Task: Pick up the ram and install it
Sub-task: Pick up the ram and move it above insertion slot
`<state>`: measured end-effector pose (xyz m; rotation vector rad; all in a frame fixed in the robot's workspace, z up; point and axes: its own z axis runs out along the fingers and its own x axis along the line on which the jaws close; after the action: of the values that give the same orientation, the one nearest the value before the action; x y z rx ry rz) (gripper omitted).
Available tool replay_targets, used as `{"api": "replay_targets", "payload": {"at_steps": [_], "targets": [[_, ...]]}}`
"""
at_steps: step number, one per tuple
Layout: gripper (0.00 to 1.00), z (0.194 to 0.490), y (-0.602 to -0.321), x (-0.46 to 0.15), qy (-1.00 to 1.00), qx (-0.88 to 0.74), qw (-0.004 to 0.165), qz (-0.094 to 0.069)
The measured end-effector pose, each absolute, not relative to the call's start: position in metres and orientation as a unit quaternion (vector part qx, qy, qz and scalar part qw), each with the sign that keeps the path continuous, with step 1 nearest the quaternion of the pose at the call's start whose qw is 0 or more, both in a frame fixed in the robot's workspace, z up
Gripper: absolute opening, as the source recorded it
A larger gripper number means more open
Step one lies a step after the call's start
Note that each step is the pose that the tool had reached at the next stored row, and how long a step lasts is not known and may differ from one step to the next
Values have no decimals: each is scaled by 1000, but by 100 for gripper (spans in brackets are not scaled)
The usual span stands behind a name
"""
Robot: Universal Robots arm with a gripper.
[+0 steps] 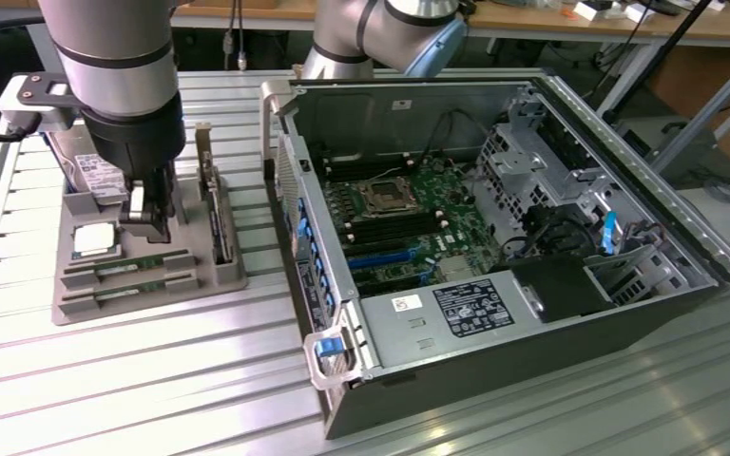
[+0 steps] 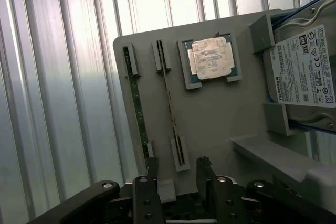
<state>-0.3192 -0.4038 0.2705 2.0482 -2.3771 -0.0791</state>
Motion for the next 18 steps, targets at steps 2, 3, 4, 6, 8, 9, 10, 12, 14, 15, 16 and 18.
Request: {"api": "replay_targets", "payload": {"at_steps": [2, 3, 4, 6, 8, 9, 10, 12, 14, 15, 16, 18], "targets": [[42, 271, -406, -319, -757, 652, 1, -25], [42, 270, -407, -319, -757, 653, 1, -25], [42, 271, -408, -319, -757, 653, 1, -25], [42, 271, -409, -319, -757, 653, 1, -25], [42, 270, -410, -319, -757, 652, 1, -25], [42, 270, -411, -319, -757, 652, 1, -25], [42, 270, -413, -319, -757, 653, 1, -25], [42, 270, -415, -319, -757, 652, 1, -25], [42, 270, -419, -319, -757, 653, 1, -25], [42, 270, -420, -319, -757, 652, 1, -25], [42, 270, -423, -319, -757, 652, 1, -25], [42, 270, -426, -319, -757, 652, 1, -25]]}}
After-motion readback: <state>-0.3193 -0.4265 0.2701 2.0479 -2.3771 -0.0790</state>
